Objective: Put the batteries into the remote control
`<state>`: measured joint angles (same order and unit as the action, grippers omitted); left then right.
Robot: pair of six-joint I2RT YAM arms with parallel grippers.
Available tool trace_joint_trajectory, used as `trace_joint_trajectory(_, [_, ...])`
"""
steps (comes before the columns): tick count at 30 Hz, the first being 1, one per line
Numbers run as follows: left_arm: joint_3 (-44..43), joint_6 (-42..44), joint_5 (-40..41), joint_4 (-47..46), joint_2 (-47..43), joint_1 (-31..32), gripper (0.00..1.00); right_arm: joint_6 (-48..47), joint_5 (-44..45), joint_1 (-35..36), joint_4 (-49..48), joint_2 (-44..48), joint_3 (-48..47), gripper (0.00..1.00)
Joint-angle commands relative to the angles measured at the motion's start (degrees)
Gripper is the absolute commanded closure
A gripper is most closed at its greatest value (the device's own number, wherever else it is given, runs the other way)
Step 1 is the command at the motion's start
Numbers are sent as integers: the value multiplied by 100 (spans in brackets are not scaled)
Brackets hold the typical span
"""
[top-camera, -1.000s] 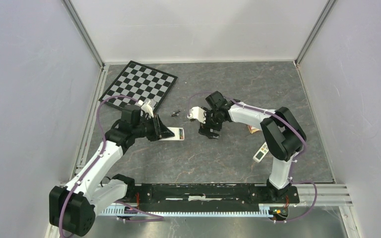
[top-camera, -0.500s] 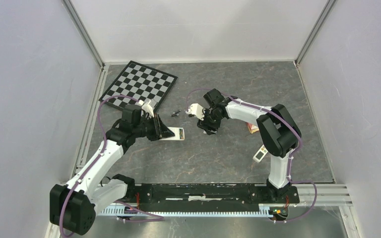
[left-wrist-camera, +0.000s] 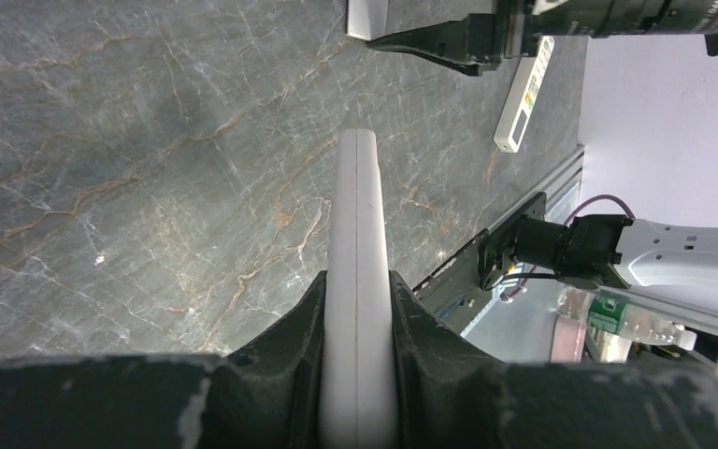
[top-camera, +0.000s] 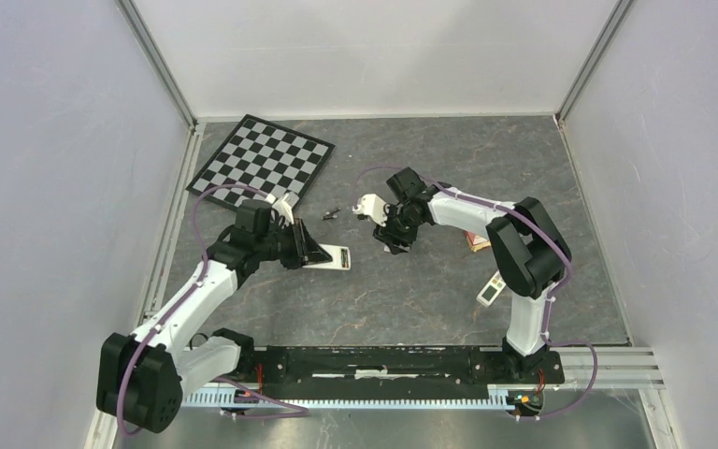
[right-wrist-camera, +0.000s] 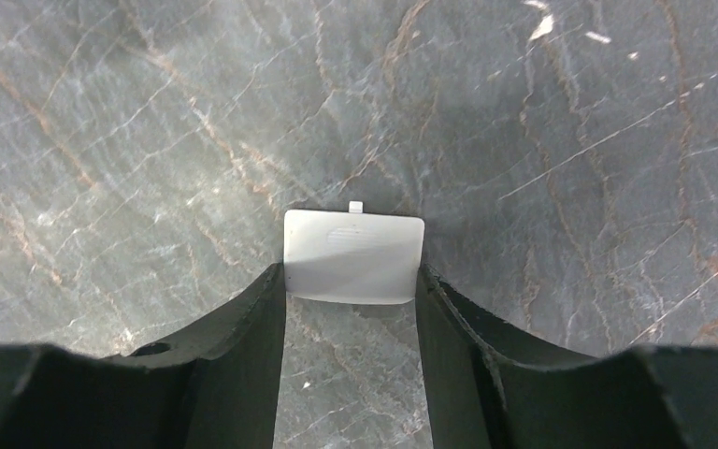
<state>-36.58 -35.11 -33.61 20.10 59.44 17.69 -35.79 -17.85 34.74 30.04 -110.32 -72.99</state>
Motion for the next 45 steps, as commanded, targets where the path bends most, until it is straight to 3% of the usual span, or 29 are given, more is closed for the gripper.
trace_joint_trajectory(1, [99, -366, -420, -564, 161, 22, 98, -353, -365, -16, -198, 571, 338, 58])
trace_joint_trajectory(13, [151, -499, -502, -871, 796, 173, 98, -568, -997, 36, -261, 974, 691, 58])
trace_joint_trajectory(25, [210, -582, -441, -1147, 1310, 356, 98, -565, -1355, 515, -443, 1310, 814, 58])
trace_joint_trajectory(45, [222, -707, -455, -1158, 1233, 368, 98, -462, -1583, 1115, -838, 1341, 790, 58])
